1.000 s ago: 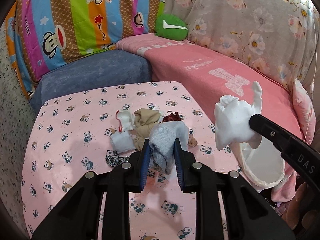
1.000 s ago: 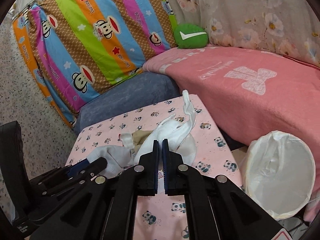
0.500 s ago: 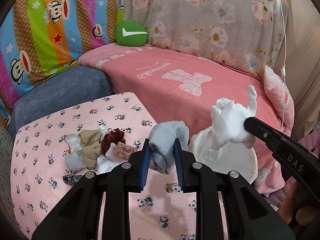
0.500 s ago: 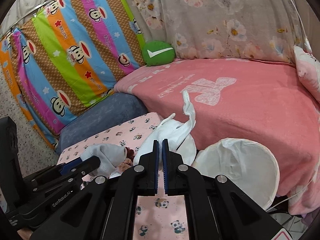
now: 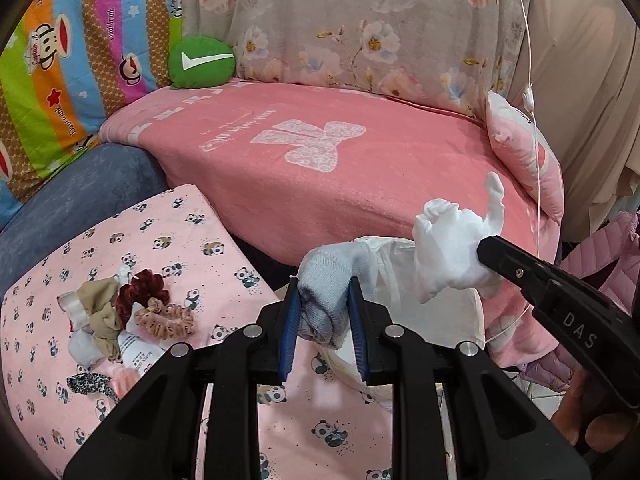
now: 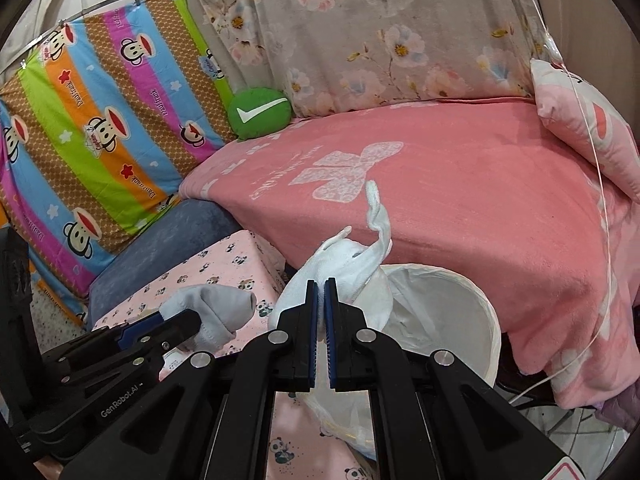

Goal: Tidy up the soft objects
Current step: 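Lift and carry the sock and glove over the white lined bin with both tools, then open both tools to drop the sock and glove into the bin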

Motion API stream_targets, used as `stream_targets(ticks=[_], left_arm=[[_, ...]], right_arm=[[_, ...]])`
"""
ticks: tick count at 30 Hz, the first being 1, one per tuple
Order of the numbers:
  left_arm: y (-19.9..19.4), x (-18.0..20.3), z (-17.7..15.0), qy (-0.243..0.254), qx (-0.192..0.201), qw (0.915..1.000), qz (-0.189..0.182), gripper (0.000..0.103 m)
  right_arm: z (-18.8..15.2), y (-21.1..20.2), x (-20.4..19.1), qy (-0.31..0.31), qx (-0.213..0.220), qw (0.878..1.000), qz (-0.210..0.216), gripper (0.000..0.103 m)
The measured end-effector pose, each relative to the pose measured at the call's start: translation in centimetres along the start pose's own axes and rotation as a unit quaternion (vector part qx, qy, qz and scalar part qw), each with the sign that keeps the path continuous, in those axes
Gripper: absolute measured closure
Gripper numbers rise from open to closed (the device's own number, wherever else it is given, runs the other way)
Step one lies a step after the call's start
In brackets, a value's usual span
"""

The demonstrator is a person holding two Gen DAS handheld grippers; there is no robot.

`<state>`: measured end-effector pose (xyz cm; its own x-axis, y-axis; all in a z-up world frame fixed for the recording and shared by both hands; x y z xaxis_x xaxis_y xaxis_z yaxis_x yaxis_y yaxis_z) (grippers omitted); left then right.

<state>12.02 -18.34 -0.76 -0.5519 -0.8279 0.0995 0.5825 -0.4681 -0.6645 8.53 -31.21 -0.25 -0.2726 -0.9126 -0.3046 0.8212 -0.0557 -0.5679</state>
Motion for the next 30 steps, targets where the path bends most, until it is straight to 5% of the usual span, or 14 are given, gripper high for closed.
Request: stream_targets(ticks=[20, 23, 25, 30], left_arm=[[5.0, 4.7, -0.8, 0.026, -0.045, 0.9981, -0.033, 0.077], [5.1, 4.7, -0.9, 0.024, -0.047, 0.9980, -0.034, 0.058], [4.9, 4.6, -0.7, 0.025, -0.040, 0.9985, -0.027, 0.037], [4.0, 3.9, -0.3, 0.020, -0.025, 0.9994, -0.017, 0.035]], right_arm=[[-1.8, 2.8, 5.3, 0.035, -0.029, 0.998, -0.034, 0.091], [-1.9, 2.8, 5.5, 0.037, -0.026, 0.998, -0.037, 0.090], [-1.9, 2.8, 5.5, 0.039, -0.025, 0.998, -0.039, 0.086], [-2.0, 2.5, 4.8, 0.037, -0.022, 0.998, -0.036, 0.080]])
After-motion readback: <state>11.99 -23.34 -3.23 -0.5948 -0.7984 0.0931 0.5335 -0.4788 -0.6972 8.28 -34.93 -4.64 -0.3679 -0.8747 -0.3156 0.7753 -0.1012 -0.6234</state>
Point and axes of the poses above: each gripper's, at about its wrist camera, not at the fingertips, and y roughly the way its jaws point, x to its right, z to its top, the point moved 9 cm from there along y, roughly the way its jaws point
